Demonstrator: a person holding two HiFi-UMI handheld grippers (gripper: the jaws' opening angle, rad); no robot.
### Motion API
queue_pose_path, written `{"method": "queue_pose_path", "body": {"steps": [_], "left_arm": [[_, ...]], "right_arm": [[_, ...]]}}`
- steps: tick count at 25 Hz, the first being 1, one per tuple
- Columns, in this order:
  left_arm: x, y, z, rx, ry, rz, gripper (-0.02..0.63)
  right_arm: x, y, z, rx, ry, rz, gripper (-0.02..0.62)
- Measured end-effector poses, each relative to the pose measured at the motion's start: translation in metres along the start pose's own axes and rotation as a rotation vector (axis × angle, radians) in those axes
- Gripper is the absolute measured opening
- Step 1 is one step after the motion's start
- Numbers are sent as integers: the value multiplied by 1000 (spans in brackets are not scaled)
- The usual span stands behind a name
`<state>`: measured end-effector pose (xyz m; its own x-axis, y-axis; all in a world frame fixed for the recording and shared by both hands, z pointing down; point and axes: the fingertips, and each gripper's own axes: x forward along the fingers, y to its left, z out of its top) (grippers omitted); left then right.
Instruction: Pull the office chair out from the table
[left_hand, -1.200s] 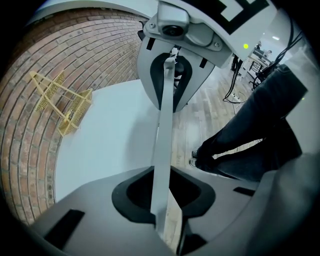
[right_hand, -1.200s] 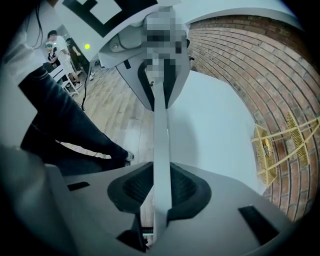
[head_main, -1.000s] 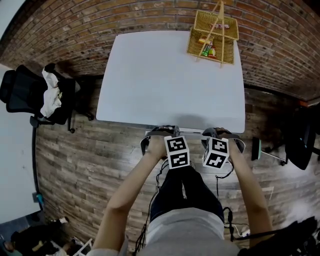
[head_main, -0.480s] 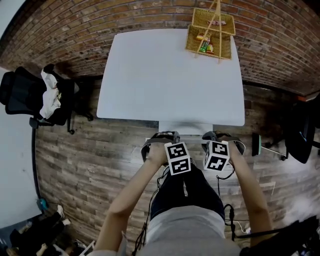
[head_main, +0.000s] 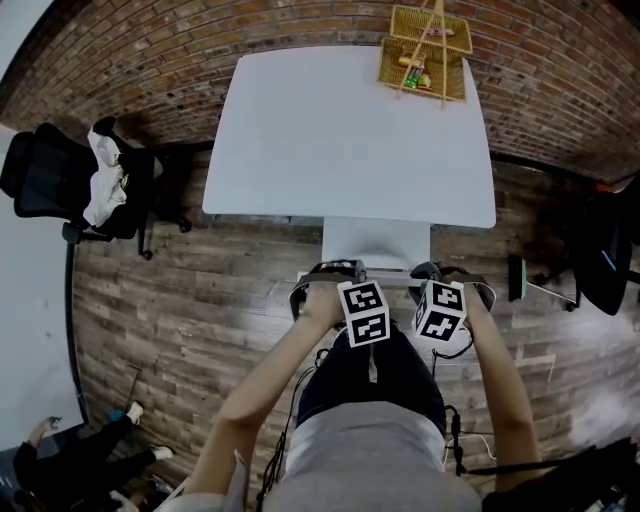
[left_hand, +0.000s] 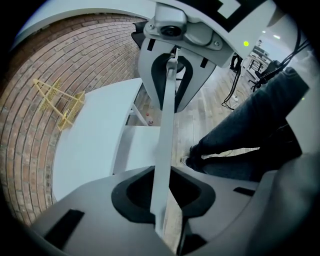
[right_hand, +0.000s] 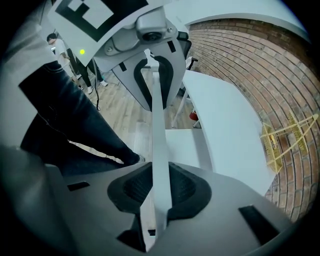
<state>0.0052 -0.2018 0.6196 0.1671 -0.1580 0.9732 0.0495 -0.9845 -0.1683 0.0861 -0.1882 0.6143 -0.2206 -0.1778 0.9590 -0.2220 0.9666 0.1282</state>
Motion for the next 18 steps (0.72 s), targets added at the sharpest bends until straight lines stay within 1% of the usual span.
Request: {"method": "queue_pose_path", "body": {"steps": [8,18], "left_arm": [[-8,-48,1,-22,16,-6,87],[-21,-131,3,-72,50,-1,89]], "right_arm": [[-8,44,-7,-18,2,0,87],[-21,123,-19,-68,-23,23,86]]}}
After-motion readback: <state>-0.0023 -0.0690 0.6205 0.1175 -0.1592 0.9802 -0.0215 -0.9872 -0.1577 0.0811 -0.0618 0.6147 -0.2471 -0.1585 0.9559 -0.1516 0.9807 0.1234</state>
